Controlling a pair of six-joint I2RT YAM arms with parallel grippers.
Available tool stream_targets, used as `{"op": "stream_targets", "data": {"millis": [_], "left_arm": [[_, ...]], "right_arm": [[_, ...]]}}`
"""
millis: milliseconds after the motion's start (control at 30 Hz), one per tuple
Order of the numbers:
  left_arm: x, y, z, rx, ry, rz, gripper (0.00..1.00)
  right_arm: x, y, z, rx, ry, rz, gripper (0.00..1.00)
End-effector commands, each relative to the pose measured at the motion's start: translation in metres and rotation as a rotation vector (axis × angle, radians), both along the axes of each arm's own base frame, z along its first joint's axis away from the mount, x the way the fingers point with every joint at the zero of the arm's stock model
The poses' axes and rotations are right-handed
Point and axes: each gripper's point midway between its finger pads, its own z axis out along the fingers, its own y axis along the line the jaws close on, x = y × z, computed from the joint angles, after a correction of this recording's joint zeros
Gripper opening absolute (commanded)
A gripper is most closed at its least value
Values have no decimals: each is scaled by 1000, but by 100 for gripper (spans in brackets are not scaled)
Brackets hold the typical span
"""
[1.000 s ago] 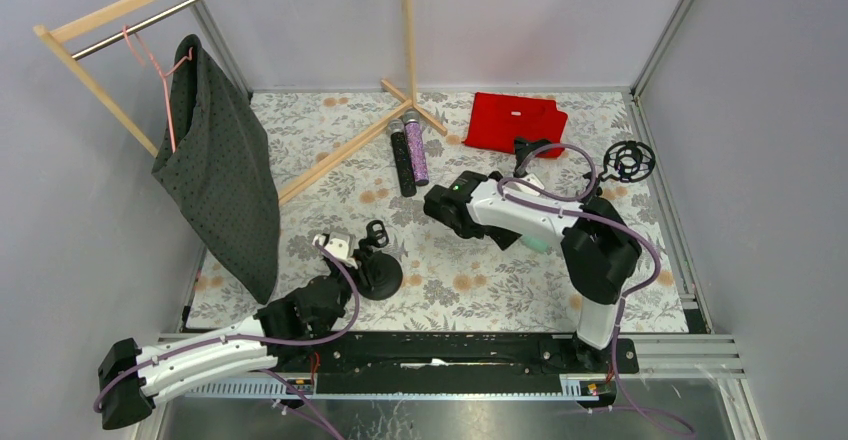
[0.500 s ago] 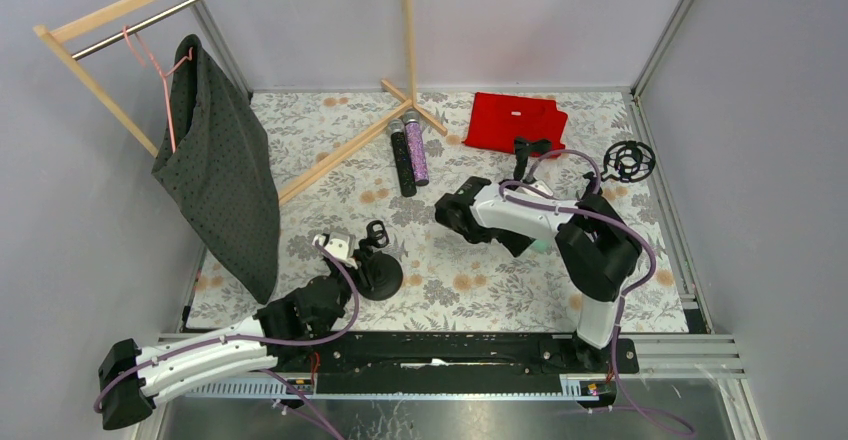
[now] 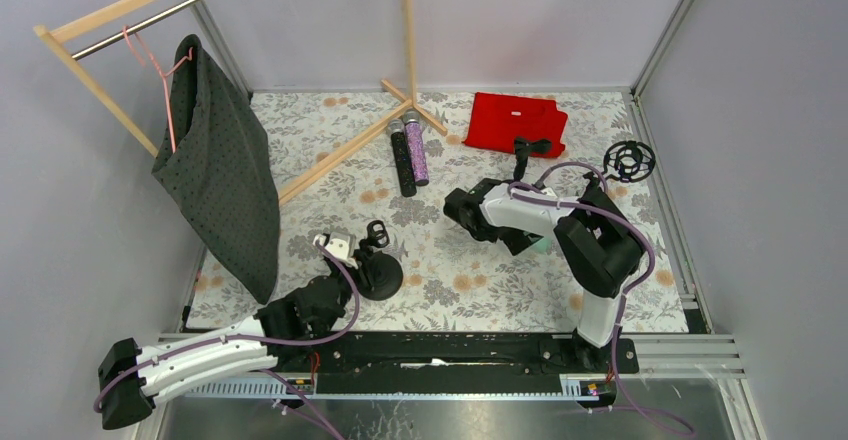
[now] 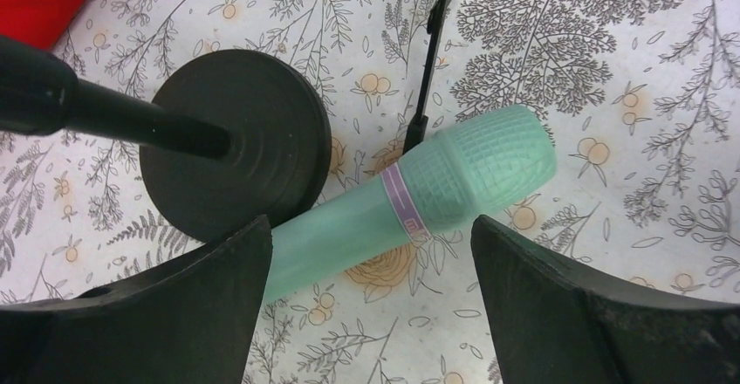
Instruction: Attach the microphones to the stand
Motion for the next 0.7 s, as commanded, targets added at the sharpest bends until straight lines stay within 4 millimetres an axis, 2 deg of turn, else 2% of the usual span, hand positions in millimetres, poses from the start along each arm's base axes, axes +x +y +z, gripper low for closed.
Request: {"op": "stream_targets", "data": {"millis": [0,400,667], "left_arm": [[2,-12,32,-108,-38,-19,0],[3,-12,31,-99,-32,-10,0],[4,-12,30,-97,-32,-9,0]], "right_arm": [[27,1,6,220,-337,-264,90],[31,5,-14,195,-260,-262,88],[23,1,-27,157,-201,-250,79]]}}
